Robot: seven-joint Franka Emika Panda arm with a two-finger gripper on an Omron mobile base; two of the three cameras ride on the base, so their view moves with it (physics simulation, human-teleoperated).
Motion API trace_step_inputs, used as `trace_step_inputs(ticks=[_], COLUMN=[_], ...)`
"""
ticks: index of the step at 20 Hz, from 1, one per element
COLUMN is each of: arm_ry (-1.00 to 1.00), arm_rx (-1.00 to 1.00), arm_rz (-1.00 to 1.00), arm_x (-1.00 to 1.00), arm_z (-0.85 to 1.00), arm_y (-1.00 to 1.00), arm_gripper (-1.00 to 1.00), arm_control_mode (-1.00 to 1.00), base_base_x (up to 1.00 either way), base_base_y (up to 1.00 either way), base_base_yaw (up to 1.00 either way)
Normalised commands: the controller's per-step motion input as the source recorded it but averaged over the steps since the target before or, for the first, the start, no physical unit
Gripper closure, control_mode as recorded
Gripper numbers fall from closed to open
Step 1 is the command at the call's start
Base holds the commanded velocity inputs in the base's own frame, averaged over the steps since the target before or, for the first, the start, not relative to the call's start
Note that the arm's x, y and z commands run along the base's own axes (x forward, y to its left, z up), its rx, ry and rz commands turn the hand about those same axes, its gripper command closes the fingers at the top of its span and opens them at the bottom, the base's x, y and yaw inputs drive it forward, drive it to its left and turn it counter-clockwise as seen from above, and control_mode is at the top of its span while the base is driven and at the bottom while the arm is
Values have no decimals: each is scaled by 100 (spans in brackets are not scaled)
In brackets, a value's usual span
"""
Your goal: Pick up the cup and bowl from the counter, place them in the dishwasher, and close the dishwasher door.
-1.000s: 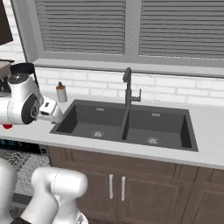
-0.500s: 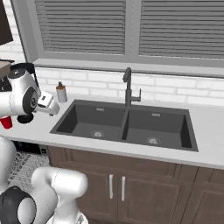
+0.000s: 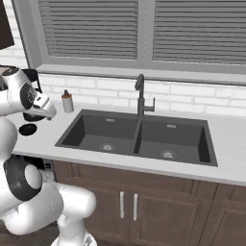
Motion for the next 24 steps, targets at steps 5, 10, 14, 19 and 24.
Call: trace_step_inputs(ticks=[5,10,14,19,24], arm_ry=[1,3,10,8,5], arm_rx=[1,2,4,6,2], arm_rz=[12,17,22,26,26], arm_x=[26,44,45,23,8], arm_z=[-11,-21,-63,-65,-31], arm_y=[19,24,22,16,32], arm_gripper=[-100,-100,-100,-100,-100], arm_control_mode=[-100,-100,-100,-100,-100], base_base_x=[0,0,0,0,0], base_base_y=[0,0,0,0,0], base_base_yaw=[0,0,0,0,0])
